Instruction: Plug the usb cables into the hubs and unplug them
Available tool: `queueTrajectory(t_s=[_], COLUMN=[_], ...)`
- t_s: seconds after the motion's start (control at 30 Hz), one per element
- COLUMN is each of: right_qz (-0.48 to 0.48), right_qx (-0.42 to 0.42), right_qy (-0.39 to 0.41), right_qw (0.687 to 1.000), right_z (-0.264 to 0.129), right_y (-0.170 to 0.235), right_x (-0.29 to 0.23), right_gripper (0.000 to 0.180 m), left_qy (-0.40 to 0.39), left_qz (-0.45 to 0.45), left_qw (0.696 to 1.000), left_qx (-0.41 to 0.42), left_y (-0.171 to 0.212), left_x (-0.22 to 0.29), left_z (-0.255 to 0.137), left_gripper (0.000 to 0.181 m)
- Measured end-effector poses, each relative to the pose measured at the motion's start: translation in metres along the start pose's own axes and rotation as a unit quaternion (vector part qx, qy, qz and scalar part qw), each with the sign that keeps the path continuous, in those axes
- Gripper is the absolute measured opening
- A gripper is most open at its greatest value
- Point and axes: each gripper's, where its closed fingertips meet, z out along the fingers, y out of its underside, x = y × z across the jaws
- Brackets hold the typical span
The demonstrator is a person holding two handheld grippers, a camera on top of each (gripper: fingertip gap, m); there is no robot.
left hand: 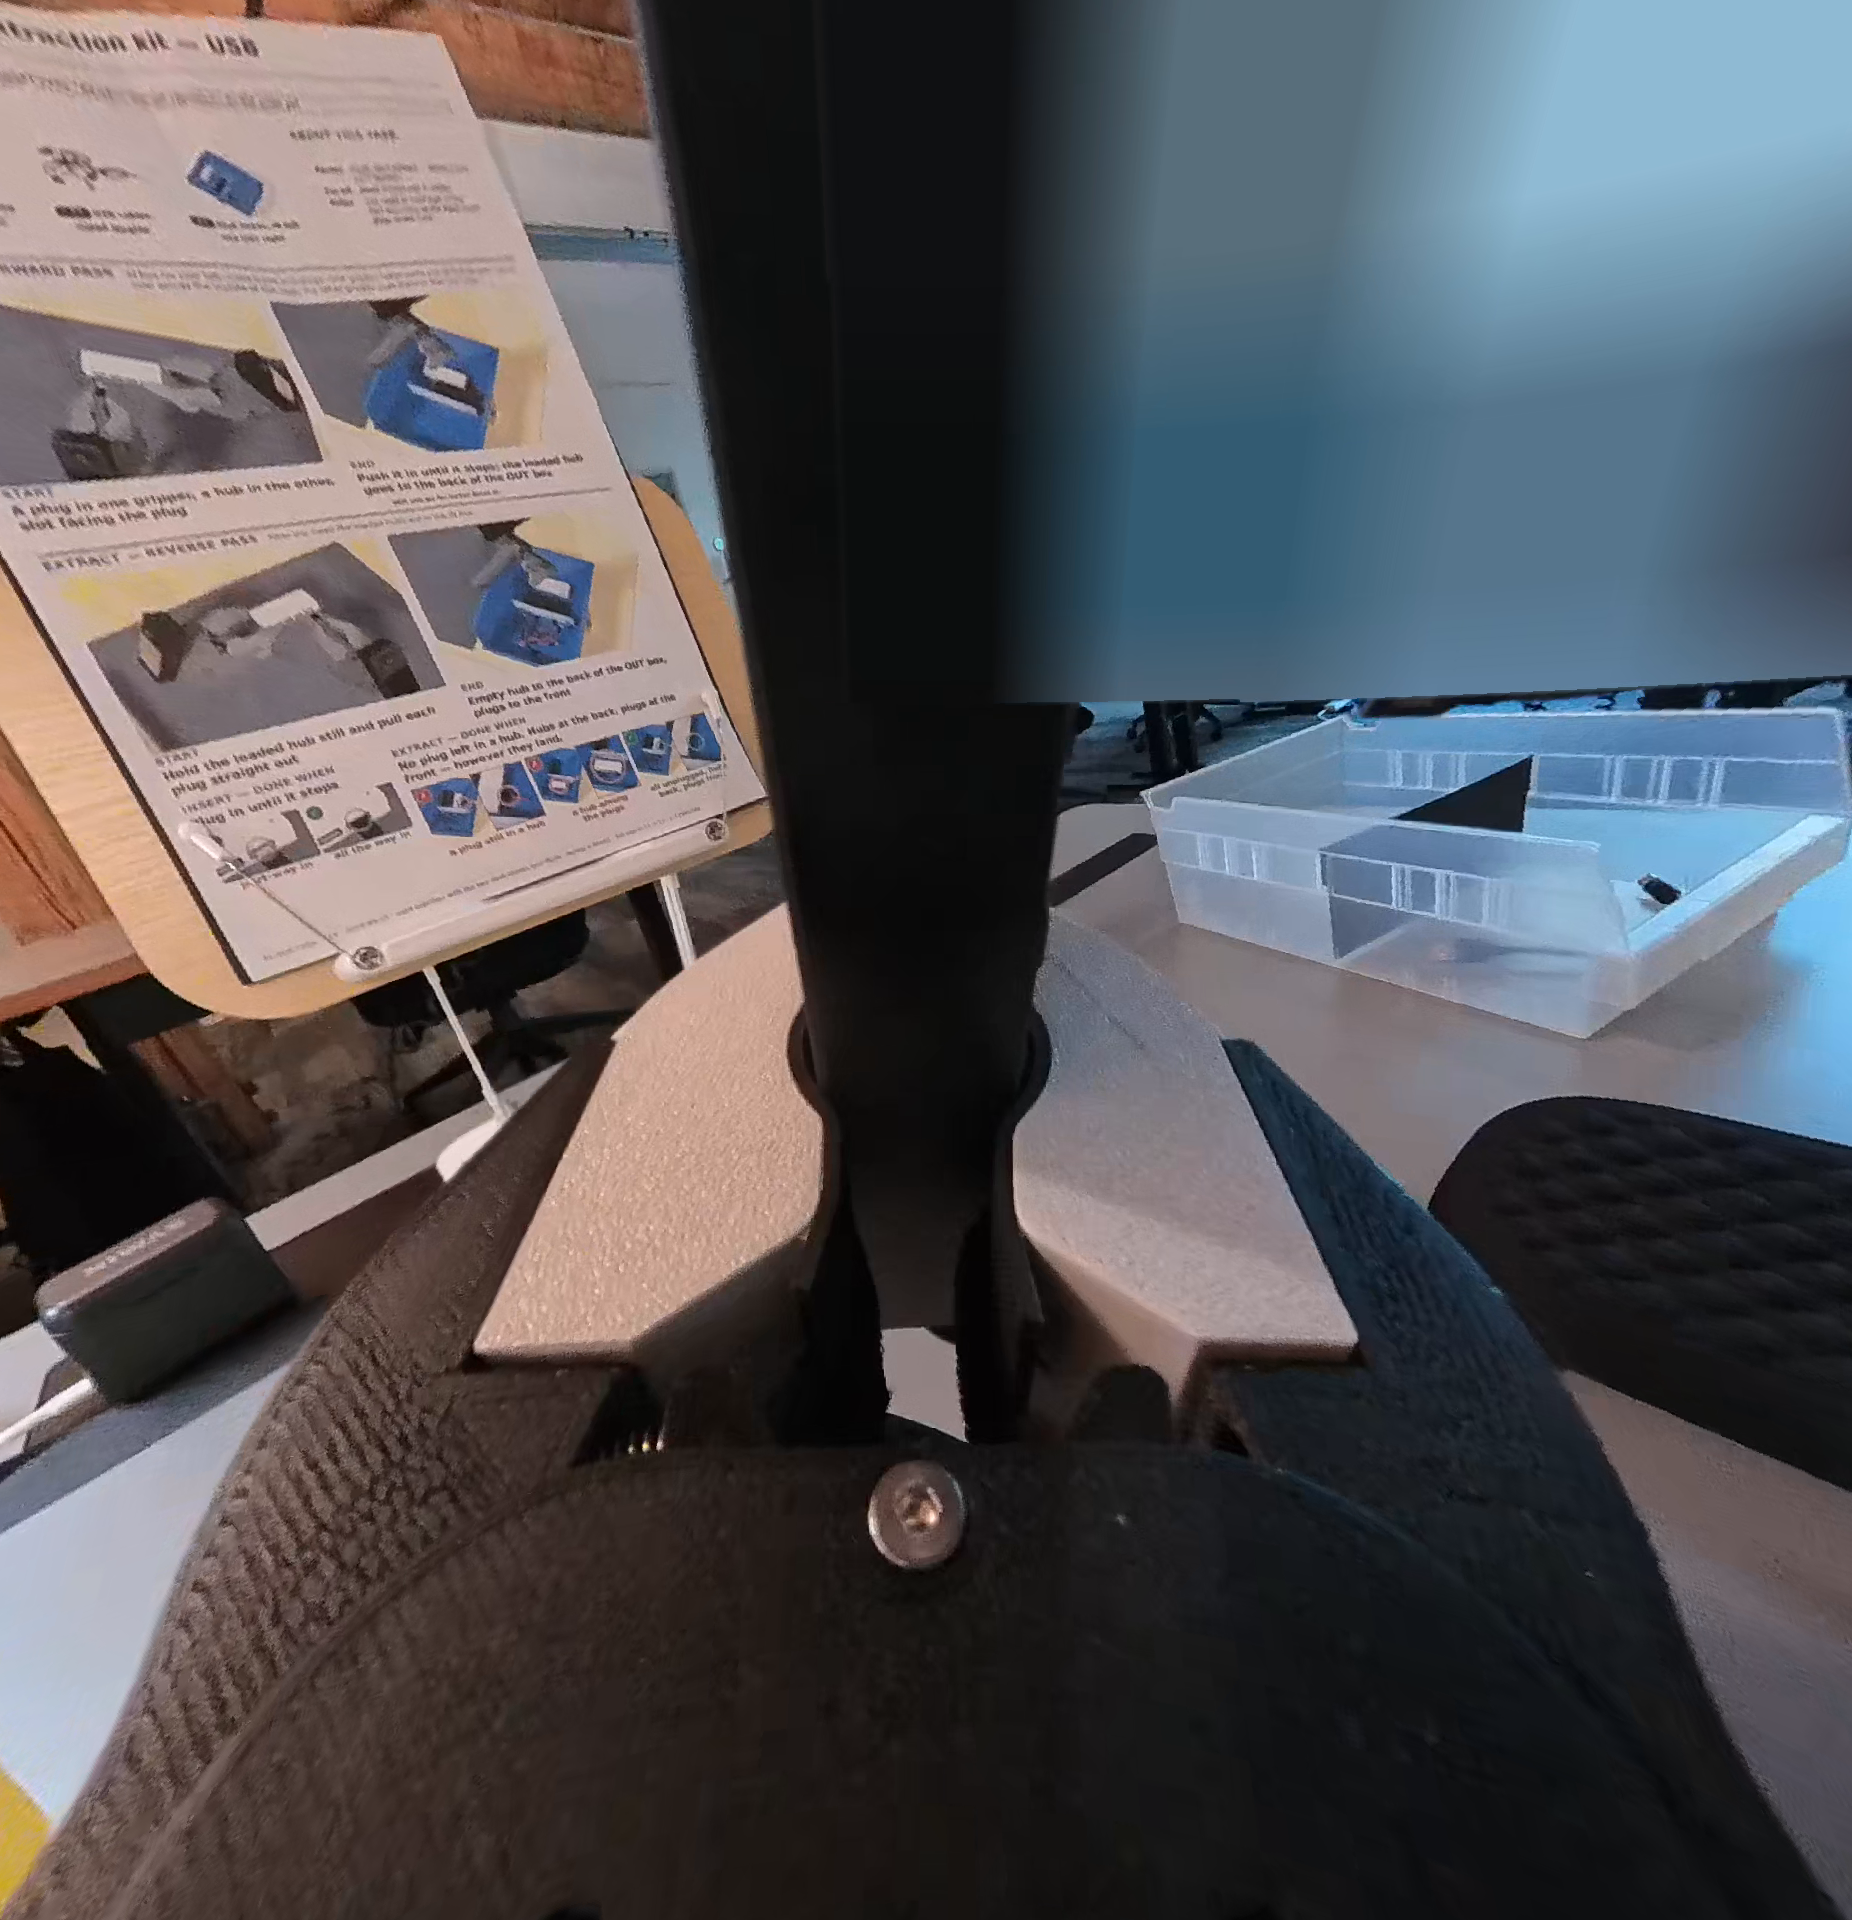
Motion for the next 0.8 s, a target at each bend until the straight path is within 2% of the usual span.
queueTrajectory(t_s=[0.2, 0.33, 0.53, 0.67, 0.8], right_qz=[-0.213, -0.309, -0.316, -0.262, -0.163], right_qx=[-0.018, -0.068, -0.114, -0.158, -0.221], right_qy=[0.048, 0.01, -0.164, -0.301, -0.416], right_qw=[0.976, 0.949, 0.927, 0.903, 0.867], right_z=[-0.006, -0.008, -0.014, -0.022, -0.034], right_y=[0.048, 0.096, 0.149, 0.175, 0.197], right_x=[0.015, 0.001, -0.05, -0.077, -0.096], right_gripper=[0.016, 0.017, 0.016, 0.017, 0.018], left_qy=[0.004, 0.0, -0.002, 0.003, 0.009], left_qz=[-0.02, -0.034, -0.052, -0.064, -0.08], left_qw=[1.0, 0.999, 0.999, 0.998, 0.997], left_qx=[-0.002, -0.002, 0.002, 0.002, 0.001], left_y=[0.005, 0.006, 0.006, 0.009, 0.011], left_x=[0.0, -0.005, -0.011, -0.011, -0.012], left_z=[0.001, 0.0, -0.002, -0.001, -0.001], left_gripper=[0.026, 0.026, 0.026, 0.026, 0.026])
